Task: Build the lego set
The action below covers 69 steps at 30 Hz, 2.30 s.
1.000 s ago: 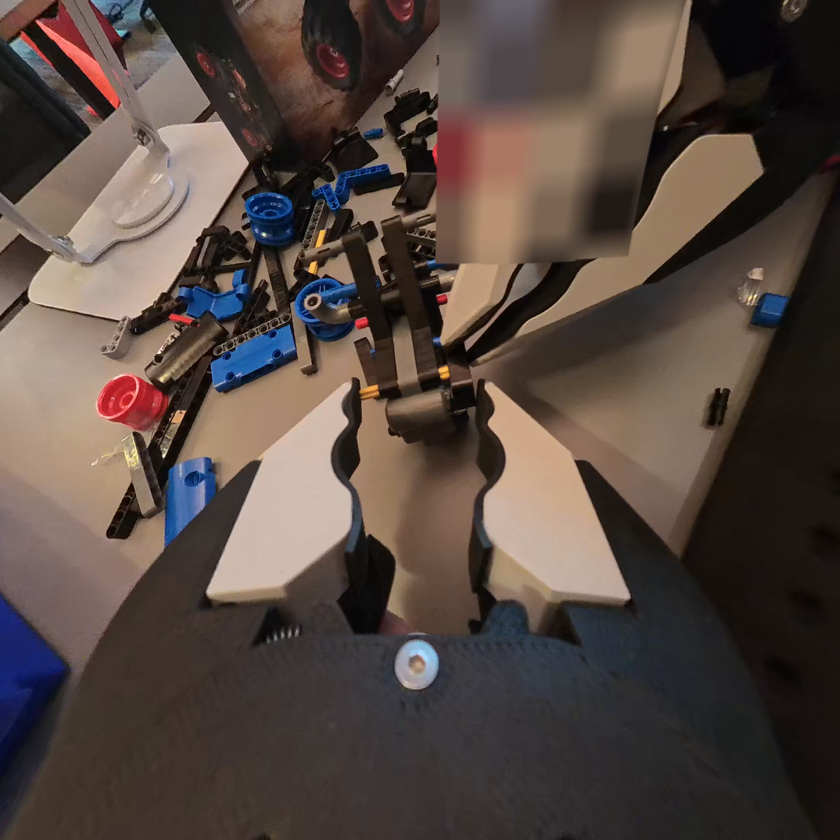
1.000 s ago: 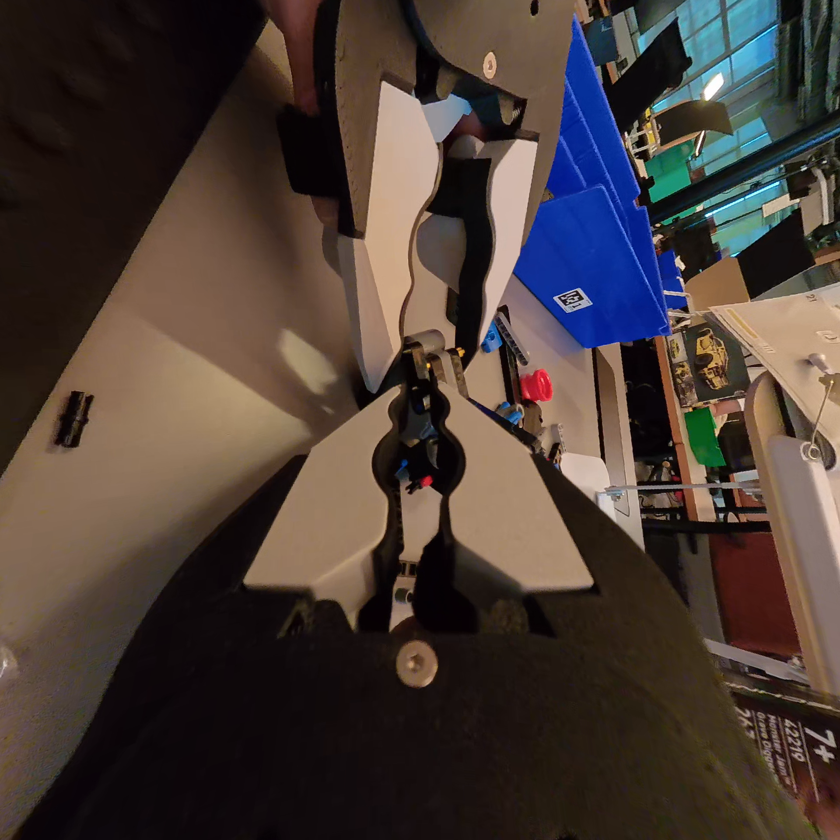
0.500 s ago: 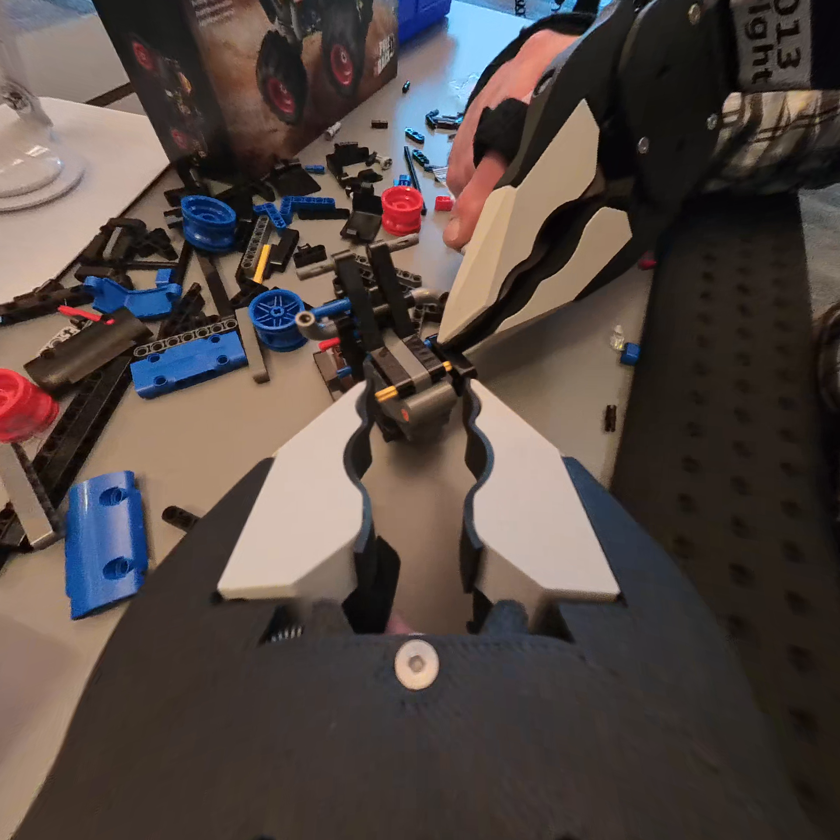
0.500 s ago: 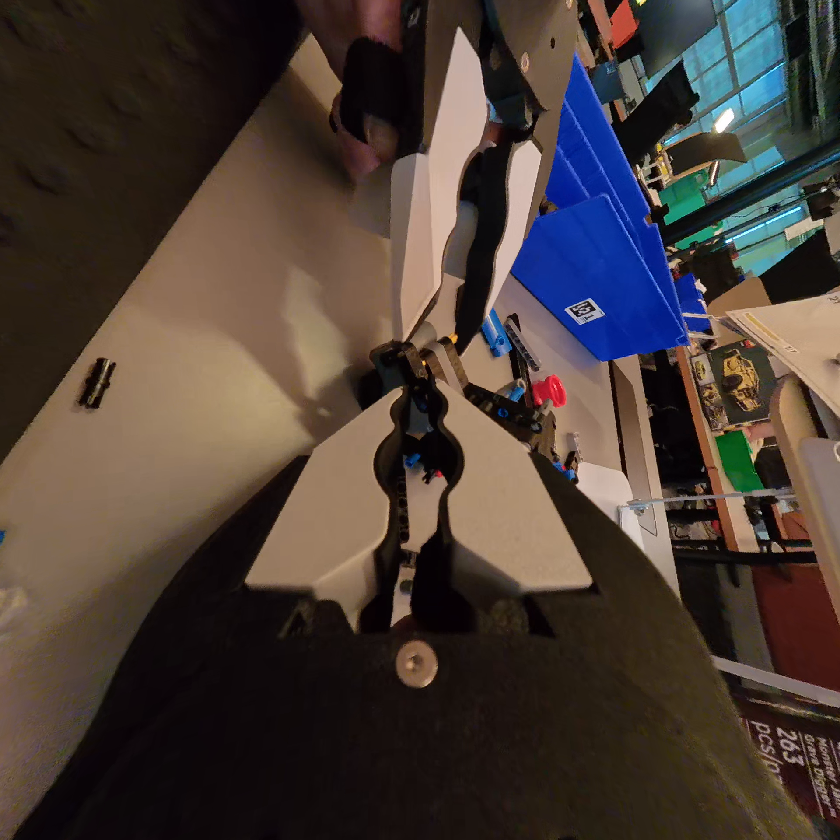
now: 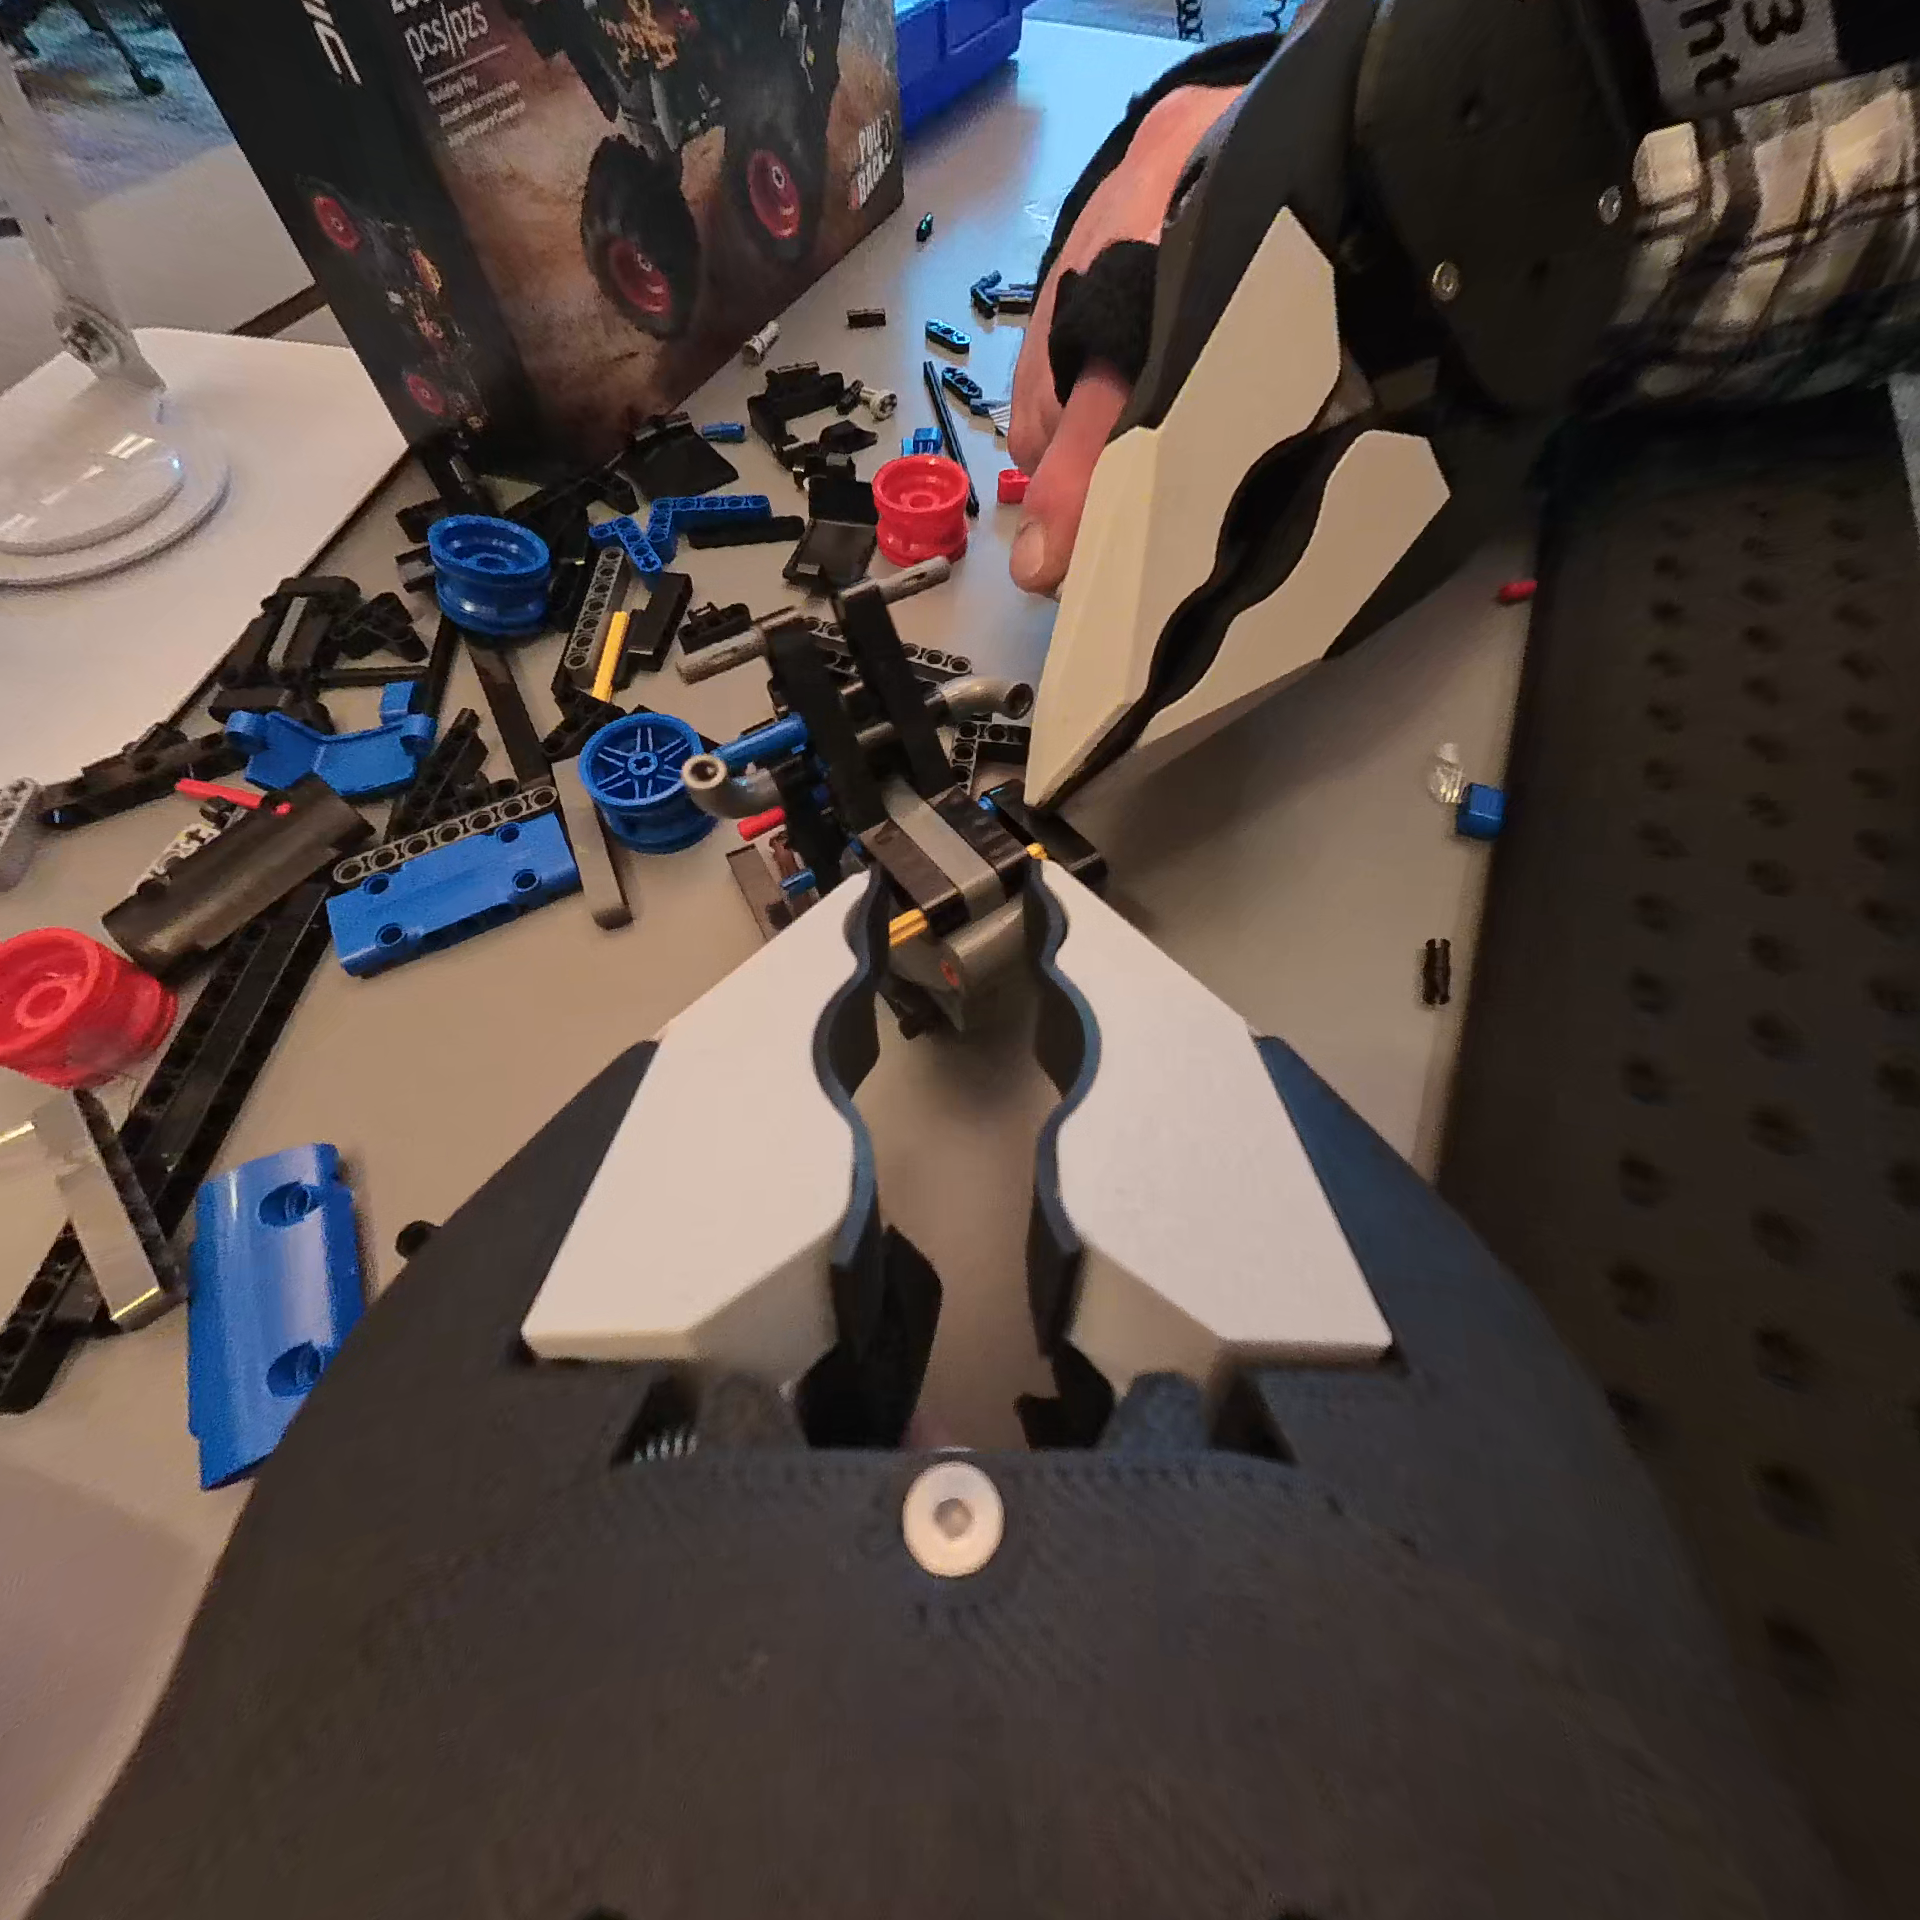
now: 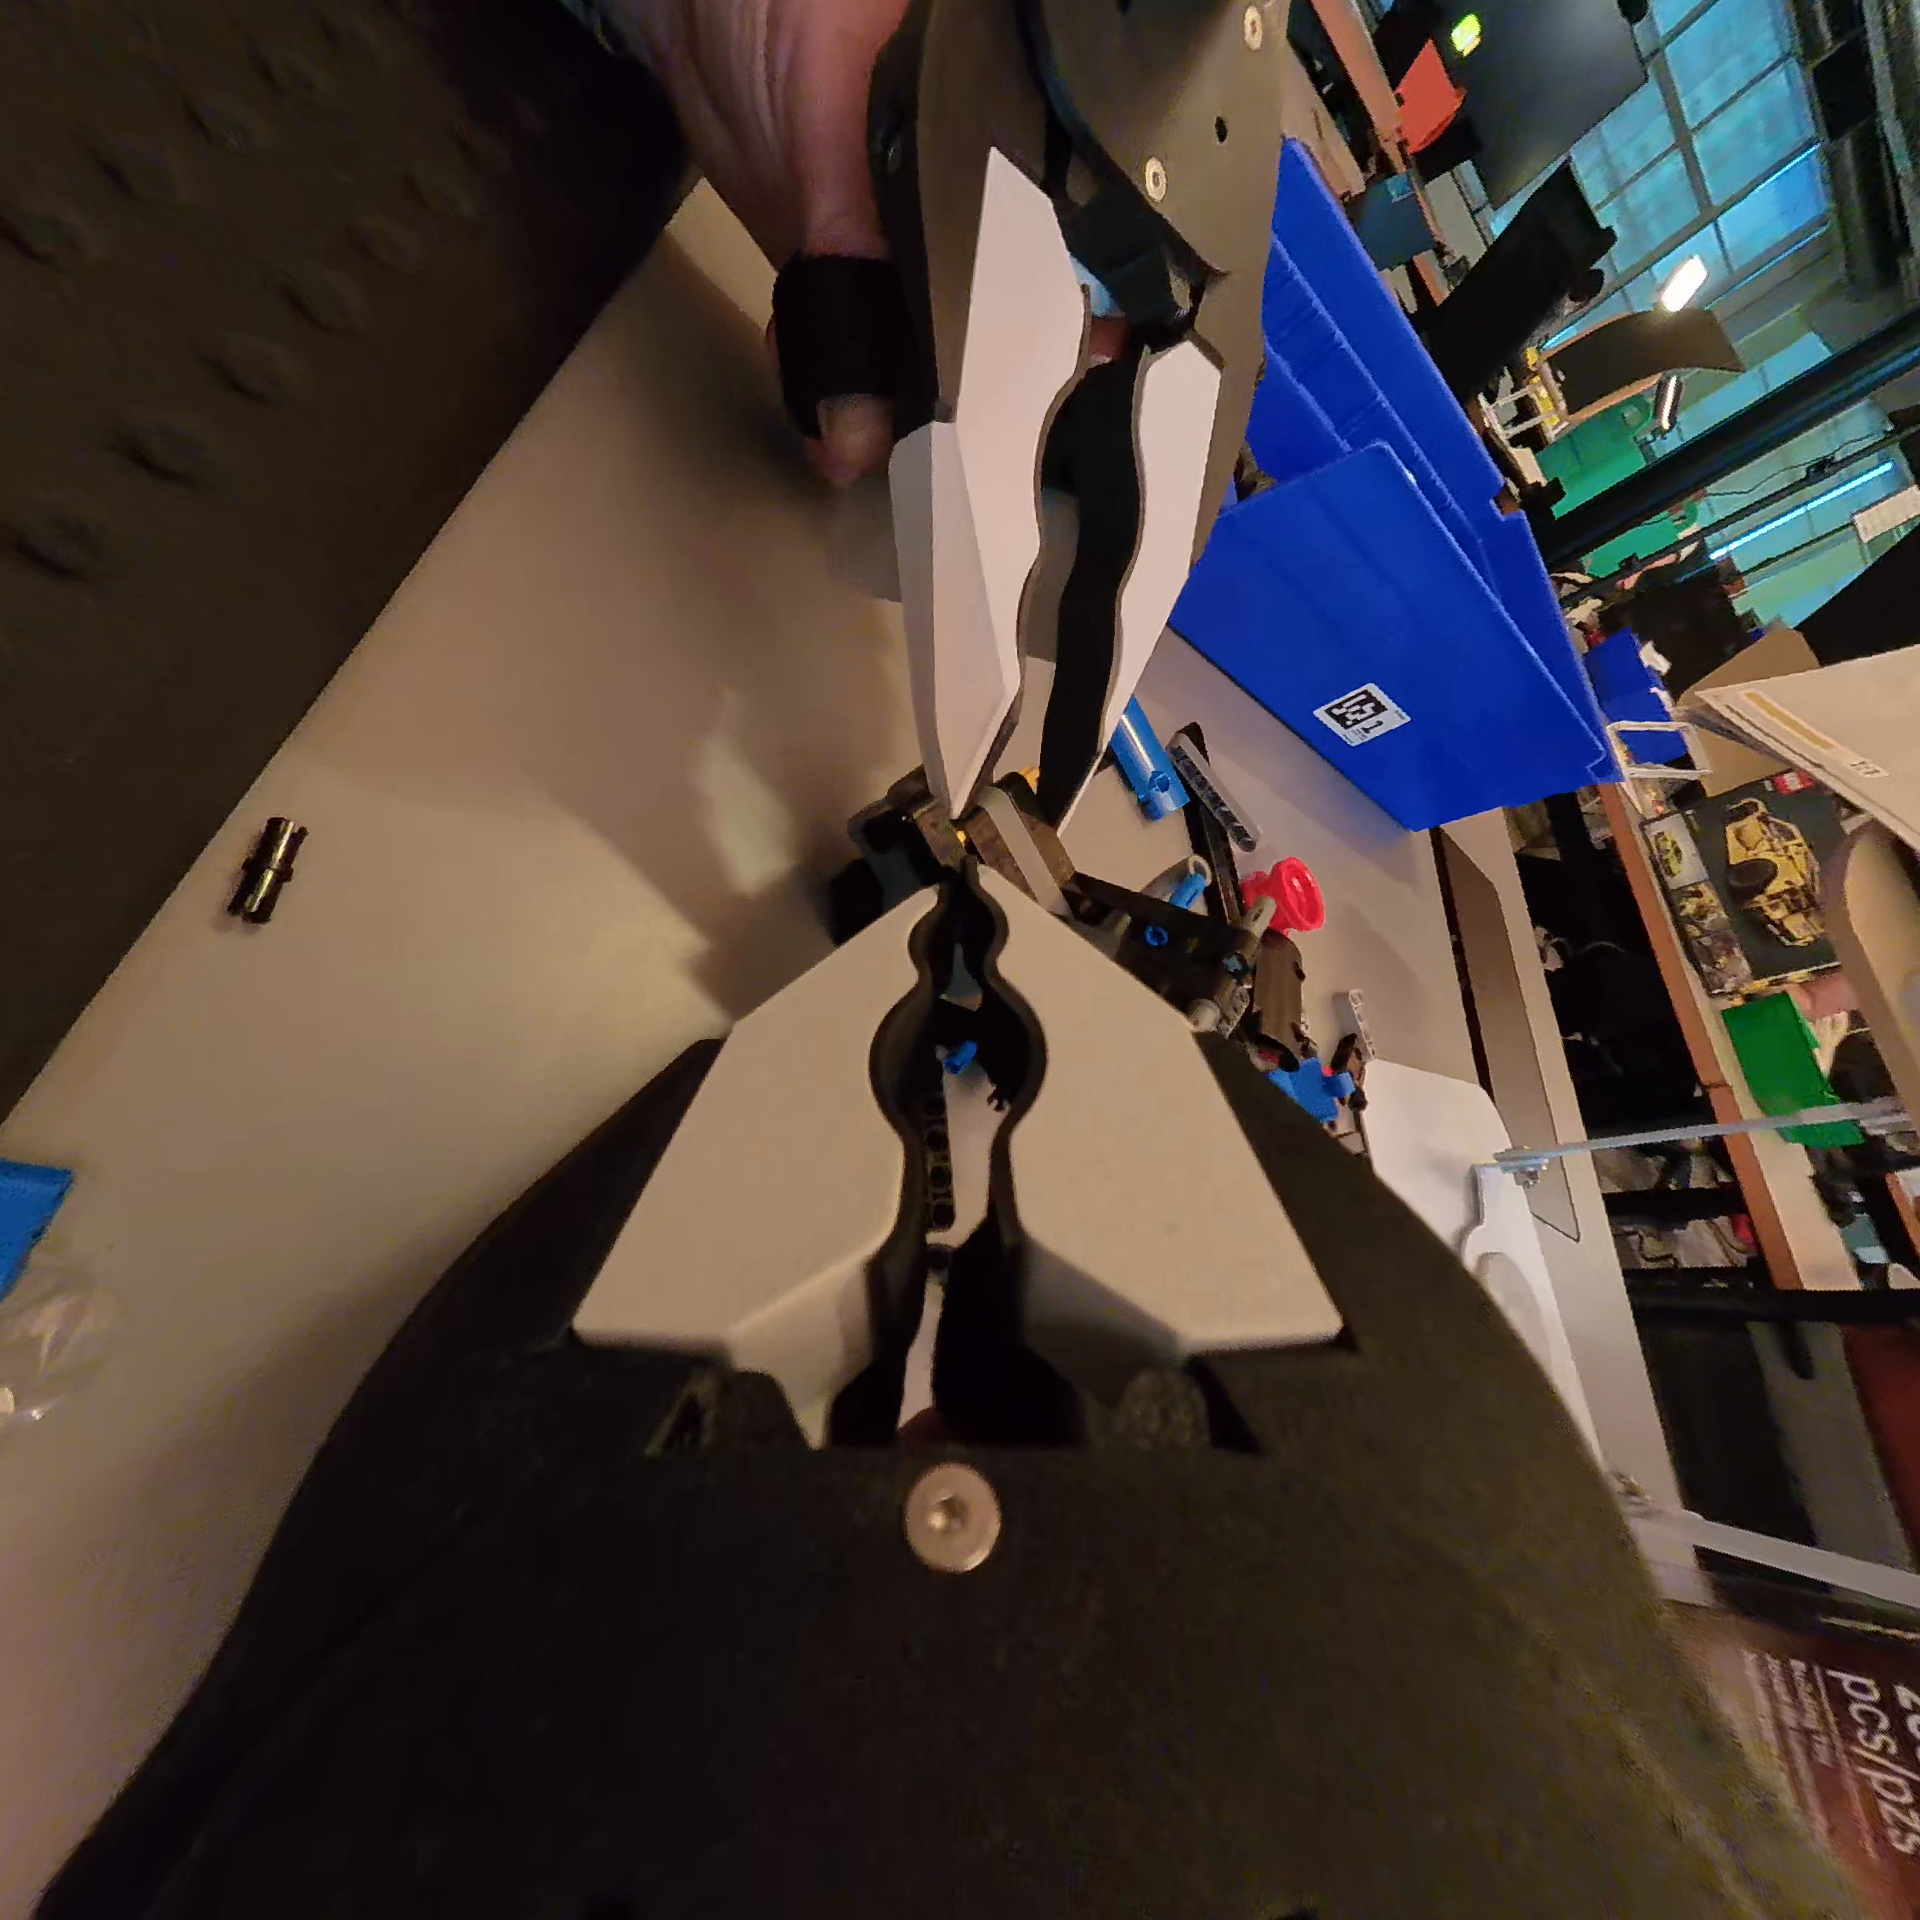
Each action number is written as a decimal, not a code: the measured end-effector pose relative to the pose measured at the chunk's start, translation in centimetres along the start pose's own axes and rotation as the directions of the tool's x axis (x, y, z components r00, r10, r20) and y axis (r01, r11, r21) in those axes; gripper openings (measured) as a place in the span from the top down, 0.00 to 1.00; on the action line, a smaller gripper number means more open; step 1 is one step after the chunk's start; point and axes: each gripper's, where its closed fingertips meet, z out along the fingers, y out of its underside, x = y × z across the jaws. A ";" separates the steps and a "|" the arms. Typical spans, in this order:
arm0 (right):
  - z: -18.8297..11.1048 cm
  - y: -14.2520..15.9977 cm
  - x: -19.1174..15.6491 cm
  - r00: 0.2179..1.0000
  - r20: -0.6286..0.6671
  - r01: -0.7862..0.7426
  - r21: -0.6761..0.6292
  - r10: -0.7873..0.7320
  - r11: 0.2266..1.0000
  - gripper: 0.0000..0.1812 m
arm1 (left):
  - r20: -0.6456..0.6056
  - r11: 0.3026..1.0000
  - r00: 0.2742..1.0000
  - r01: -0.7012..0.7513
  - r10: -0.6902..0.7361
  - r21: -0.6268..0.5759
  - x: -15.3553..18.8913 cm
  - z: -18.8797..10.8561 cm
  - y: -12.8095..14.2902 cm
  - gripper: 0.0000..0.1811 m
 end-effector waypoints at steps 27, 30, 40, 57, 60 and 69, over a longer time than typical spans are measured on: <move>-3.0 3.1 2.5 0.960 0.067 -0.261 -0.140 0.273 0.955 0.94 | 0.110 0.993 0.991 -0.073 0.083 -0.090 -0.4 1.6 0.0 0.68; -3.3 4.8 2.2 0.950 0.064 -0.283 -0.233 0.305 0.930 0.93 | 0.148 0.991 0.987 -0.051 0.069 -0.121 -0.8 2.5 0.2 0.63; -2.3 6.2 3.2 0.927 -0.037 -0.369 -0.274 0.374 0.888 0.88 | 0.281 0.985 0.957 -0.028 0.076 -0.172 -1.1 3.5 0.2 0.69; -0.9 2.4 0.7 0.891 0.053 -0.419 -0.286 0.451 0.862 0.88 | -0.004 0.938 0.973 -0.225 0.232 -0.264 0.4 0.3 1.7 0.76; -0.5 2.4 0.2 0.886 0.054 -0.427 -0.292 0.461 0.856 0.87 | 0.012 0.943 0.974 -0.216 0.226 -0.252 -0.2 -0.8 1.3 0.71; -0.6 3.2 0.2 0.845 0.060 -0.499 -0.272 0.532 0.823 0.85 | 0.057 0.964 0.982 -0.162 0.178 -0.211 -0.9 -1.2 1.9 0.75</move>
